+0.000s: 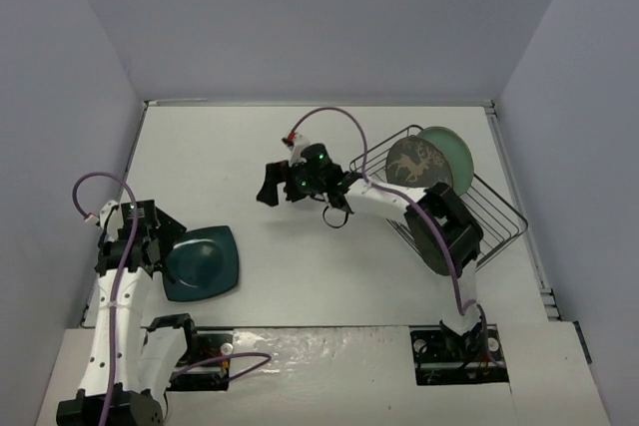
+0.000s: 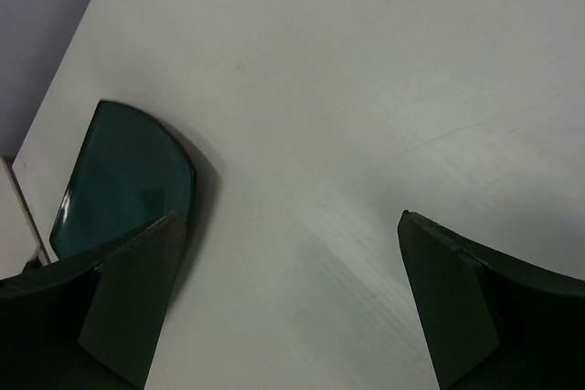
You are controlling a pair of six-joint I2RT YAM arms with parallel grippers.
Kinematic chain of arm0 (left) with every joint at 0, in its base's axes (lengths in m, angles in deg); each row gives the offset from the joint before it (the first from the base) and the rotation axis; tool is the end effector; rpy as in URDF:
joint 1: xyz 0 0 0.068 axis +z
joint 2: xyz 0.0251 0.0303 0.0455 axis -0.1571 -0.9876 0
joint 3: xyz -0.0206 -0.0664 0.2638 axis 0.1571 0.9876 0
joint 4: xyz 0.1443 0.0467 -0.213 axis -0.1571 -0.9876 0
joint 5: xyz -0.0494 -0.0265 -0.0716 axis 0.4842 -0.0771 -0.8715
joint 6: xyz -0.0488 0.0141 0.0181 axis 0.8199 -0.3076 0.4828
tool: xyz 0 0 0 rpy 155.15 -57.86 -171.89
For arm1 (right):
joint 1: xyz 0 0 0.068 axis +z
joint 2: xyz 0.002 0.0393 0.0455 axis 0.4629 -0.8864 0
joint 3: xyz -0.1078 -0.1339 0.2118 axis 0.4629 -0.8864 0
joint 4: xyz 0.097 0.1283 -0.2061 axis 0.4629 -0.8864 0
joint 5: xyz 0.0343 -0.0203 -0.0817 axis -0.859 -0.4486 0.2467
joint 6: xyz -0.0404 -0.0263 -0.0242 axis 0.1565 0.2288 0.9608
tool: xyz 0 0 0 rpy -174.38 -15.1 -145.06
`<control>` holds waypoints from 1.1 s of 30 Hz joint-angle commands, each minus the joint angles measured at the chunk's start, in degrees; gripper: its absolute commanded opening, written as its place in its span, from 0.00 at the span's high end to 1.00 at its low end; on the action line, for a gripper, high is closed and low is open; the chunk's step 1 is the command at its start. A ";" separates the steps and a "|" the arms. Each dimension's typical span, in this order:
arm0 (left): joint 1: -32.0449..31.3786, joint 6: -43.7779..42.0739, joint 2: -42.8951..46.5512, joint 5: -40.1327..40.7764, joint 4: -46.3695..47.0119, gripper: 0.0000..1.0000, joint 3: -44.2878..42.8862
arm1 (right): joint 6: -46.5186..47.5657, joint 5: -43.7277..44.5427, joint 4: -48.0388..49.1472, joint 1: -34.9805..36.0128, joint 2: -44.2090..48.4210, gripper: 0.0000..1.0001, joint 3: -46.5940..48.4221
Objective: Load the plates into the dish rack
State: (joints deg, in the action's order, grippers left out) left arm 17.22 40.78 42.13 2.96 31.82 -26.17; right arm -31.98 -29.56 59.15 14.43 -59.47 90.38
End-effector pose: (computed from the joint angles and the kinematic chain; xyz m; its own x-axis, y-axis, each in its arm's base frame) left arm 0.1500 0.0296 0.2655 -0.2768 -0.7932 -0.5424 -0.7654 0.5233 -0.3747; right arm 0.3303 0.3156 0.2283 -0.5395 0.0375 -0.8412 -0.7320 0.4729 0.4905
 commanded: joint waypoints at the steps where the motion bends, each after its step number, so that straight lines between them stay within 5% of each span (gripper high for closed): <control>1: 0.43 -0.05 2.52 -2.82 4.05 0.03 0.24 | -9.87 -3.61 10.39 5.88 -5.02 0.00 0.26; 13: 0.43 -1.46 3.68 -3.90 6.43 0.03 1.45 | -25.63 -10.35 25.89 11.86 -15.79 0.01 -0.09; 27: 0.43 -0.62 8.87 -3.84 6.24 0.03 2.47 | -26.09 -11.25 26.88 14.14 -21.35 0.07 3.00; 33: 0.43 -1.17 9.78 -2.94 5.01 0.03 1.71 | -27.58 -12.39 28.17 14.60 -23.76 0.21 4.10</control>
State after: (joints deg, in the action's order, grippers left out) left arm 17.31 40.32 51.72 -1.01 36.05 -22.97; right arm -58.62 -40.75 88.72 28.09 -80.62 93.38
